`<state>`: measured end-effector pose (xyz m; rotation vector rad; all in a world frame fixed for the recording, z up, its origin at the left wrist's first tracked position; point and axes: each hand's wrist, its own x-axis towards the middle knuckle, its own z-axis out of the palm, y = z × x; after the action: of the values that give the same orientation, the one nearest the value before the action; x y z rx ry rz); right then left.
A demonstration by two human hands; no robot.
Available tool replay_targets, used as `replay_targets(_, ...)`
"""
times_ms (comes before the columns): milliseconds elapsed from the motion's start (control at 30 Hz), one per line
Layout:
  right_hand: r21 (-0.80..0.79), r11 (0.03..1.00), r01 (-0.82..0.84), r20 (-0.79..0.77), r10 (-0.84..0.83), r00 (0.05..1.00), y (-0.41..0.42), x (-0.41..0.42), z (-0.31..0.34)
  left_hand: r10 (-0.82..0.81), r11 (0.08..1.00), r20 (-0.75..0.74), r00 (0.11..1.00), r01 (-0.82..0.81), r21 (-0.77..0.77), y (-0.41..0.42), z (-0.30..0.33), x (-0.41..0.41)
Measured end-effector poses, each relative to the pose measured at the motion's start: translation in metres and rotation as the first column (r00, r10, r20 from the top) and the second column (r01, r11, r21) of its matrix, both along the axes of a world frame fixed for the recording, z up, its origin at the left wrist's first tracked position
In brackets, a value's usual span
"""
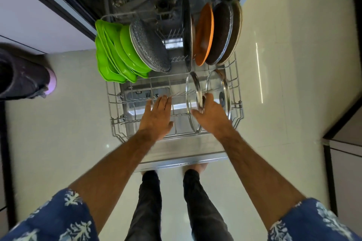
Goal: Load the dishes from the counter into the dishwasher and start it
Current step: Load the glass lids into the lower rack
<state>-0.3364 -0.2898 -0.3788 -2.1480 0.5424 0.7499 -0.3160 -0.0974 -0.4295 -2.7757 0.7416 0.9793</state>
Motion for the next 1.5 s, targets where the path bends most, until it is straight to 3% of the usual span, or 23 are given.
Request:
replay_targets(100,-0.131,0.971,-0.197,0.040,0.204,0.978,0.003,-0.026,0.045,0.027,1.000,0.022,0.999,-0.027,-0.007,0.006,0.062,-0.017)
replay_targets(267,-0.247,0.805,-0.539,0.018,0.560,0.828,0.025,-0.066,0.135,0.064,0.998,0.101,0.993,-0.063,-0.019,0.028,0.178,-0.062)
replay_targets(533,-0.445,0.540,-0.714,0.199,0.838,0.509,0.105,-0.100,0.260,0.300,0.953,0.189,0.935,-0.300,-0.030,0.109,0.322,-0.148)
replay_targets(767,-0.577,0.368,-0.729,0.296,0.926,0.233,0.227,-0.130,0.325,0.508,0.860,0.345,0.789,-0.488,-0.151,0.234,0.377,-0.240)
replay_targets(900,-0.654,0.262,-0.709,0.349,0.937,0.023,0.331,-0.161,0.355,0.621,0.770,0.452,0.641,-0.606,-0.199,0.325,0.408,-0.307)
replay_targets(1133,-0.734,0.149,-0.663,0.393,0.889,-0.235,0.494,-0.199,0.405,0.725,0.600,0.551,0.412,-0.771,-0.213,0.464,0.451,-0.388)
replay_targets(1367,-0.751,0.066,-0.657,0.403,0.834,-0.376,0.637,-0.192,0.413,0.776,0.447,0.569,0.271,-0.873,-0.194,0.589,0.465,-0.415)
replay_targets(1500,-0.700,0.032,-0.713,0.442,0.804,-0.398,0.724,-0.166,0.411,0.809,0.367,0.557,0.188,-0.901,-0.229,0.663,0.470,-0.411)
